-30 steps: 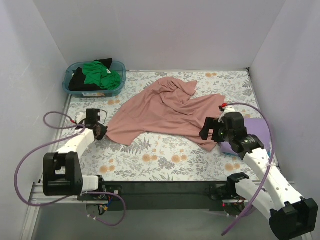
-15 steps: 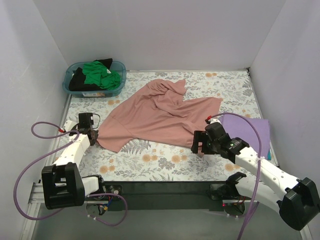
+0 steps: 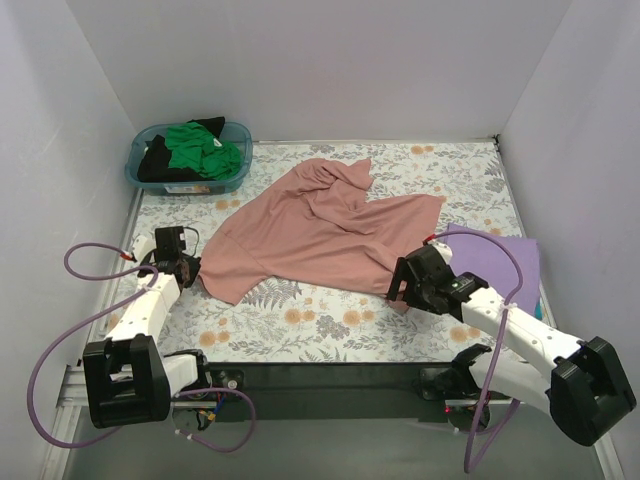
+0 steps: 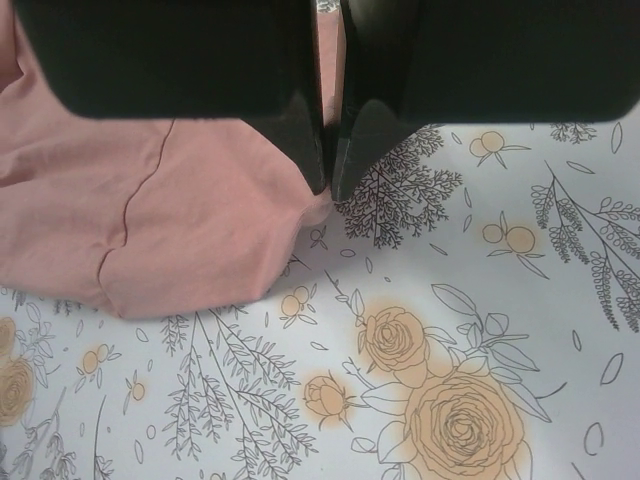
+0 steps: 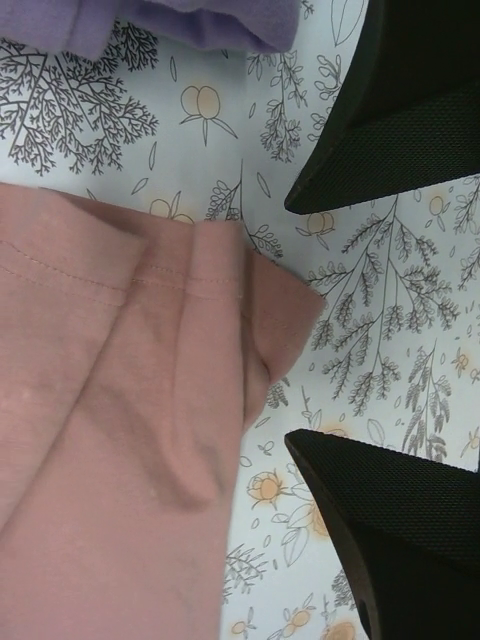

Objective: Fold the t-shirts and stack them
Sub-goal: Flatten the tshirt out

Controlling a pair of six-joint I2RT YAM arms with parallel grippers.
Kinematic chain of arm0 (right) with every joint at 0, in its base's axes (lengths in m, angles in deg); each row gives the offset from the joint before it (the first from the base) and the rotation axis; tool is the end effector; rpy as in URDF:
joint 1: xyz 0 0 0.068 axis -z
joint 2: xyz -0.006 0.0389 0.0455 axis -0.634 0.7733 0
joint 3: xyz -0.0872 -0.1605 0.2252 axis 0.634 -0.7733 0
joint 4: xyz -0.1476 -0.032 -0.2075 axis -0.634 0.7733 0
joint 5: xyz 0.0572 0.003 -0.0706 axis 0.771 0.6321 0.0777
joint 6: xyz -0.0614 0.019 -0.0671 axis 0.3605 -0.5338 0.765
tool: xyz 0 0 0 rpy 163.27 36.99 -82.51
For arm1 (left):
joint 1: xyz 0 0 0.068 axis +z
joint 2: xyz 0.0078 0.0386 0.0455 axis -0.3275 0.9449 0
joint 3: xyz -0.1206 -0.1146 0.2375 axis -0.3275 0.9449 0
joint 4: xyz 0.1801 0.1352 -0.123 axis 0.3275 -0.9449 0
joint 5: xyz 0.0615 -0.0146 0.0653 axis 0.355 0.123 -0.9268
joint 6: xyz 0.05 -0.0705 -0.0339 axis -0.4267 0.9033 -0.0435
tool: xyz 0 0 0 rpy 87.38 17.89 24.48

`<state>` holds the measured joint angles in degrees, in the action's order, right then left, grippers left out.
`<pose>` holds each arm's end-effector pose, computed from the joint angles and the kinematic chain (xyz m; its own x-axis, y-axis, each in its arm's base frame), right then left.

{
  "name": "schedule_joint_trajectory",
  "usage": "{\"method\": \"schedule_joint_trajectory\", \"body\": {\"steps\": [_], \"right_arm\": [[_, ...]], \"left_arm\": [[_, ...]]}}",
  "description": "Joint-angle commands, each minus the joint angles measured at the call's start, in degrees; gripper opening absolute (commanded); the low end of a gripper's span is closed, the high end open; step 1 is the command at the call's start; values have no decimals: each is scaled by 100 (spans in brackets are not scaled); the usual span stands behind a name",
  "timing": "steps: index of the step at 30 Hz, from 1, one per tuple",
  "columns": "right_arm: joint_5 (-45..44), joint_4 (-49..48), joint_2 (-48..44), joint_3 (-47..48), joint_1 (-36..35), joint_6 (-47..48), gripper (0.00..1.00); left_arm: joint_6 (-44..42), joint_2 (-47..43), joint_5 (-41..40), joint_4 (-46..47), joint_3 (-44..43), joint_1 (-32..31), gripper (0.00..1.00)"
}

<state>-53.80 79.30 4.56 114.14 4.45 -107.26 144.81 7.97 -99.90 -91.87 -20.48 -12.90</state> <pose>0.1741 0.0969 0.1668 -0.7895 0.2876 -0.5422 0.1647 0.9503 0.2642 0.2183 0.0476 0.1665 0.3238 -0.9258 -0.1951 -0.8130 -0.1668 -0.5579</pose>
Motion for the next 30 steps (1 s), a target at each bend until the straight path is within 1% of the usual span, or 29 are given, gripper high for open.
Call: {"method": "schedule_joint_trajectory", "body": {"steps": [1,8,10,13,14,16,17,19,21,22,23,25,26,28,29,30], "right_arm": [[-235,-561,150,8,79,-481,94],[-261,-729,142,-44,369,-570,89],[-165,-747,124,-79,509,-474,87],[-103,-747,168,-158,650,-351,82],[-94,-747,203,-176,685,-333,78],[-15,-747,290,-185,747,-263,74],[-6,-747,326,-176,765,-245,68],[55,-747,352,-176,756,-218,64],[47,-755,352,-185,756,-201,56],[38,-755,326,-194,765,-218,50],[20,-755,309,-211,756,-218,39],[3,-755,239,-229,756,-227,33],[3,-755,229,-238,756,-227,25],[-15,-755,168,-255,756,-201,20],[-24,-755,168,-247,765,-183,12],[-41,-755,168,-238,756,-140,8]], "left_arm": [[-140,-41,144,203,69,28,0],[-228,91,258,273,42,20,0],[-245,64,162,308,60,20,0],[-246,-6,91,308,77,29,0],[-254,-15,109,317,78,20,0],[-263,3,118,317,69,29,0],[-272,20,126,308,60,29,0],[-272,20,135,317,60,20,0],[-272,20,144,308,60,20,0],[-272,12,144,317,60,20,0],[-272,12,153,317,60,28,0],[-272,-6,170,317,69,28,0],[-272,-15,179,317,69,29,0],[-263,-23,188,317,69,29,0],[-263,-24,197,317,69,29,0],[-263,-24,197,308,69,29,0]]}}
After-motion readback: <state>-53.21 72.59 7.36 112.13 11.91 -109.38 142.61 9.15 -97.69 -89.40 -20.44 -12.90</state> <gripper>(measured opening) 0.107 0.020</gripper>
